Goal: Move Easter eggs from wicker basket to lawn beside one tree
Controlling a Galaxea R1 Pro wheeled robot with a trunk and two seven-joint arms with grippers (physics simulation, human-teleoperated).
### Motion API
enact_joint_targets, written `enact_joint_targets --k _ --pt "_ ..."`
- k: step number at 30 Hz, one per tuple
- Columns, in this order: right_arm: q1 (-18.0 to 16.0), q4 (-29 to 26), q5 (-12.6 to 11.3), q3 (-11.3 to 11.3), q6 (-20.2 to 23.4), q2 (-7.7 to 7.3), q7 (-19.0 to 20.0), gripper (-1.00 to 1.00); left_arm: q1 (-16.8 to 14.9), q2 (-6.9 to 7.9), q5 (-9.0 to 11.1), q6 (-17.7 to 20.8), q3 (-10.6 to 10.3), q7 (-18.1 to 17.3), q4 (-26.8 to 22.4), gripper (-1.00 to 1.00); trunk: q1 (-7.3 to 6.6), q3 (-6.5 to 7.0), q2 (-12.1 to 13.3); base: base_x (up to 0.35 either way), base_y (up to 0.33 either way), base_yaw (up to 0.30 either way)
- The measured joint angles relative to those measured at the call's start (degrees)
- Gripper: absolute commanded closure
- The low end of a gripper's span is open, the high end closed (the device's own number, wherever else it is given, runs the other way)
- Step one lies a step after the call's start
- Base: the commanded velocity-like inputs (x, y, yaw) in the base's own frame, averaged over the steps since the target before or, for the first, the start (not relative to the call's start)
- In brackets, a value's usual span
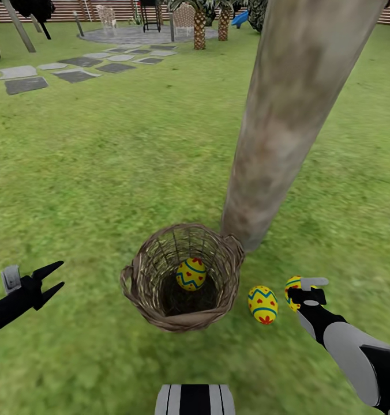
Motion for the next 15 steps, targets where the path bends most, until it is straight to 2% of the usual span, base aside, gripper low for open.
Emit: enact_joint_targets --k 5,15 --pt "-0.01 0.00 0.03 0.09 0.00 0.02 0.01 1.00 0.01 -0.07 0.07 0.01 0.15 0.01 0.41 -1.00 0.00 0.00 0.00 0.021 -0.031 0.000" --pt "-0.14 -1.63 0.00 0.26 0.40 0.32 -0.03 1.00 0.01 0.02 -0.05 -0.03 0.20 0.08 0.50 -1.00 0.27 -2.21 -0.13 0.000 0.000 0.000"
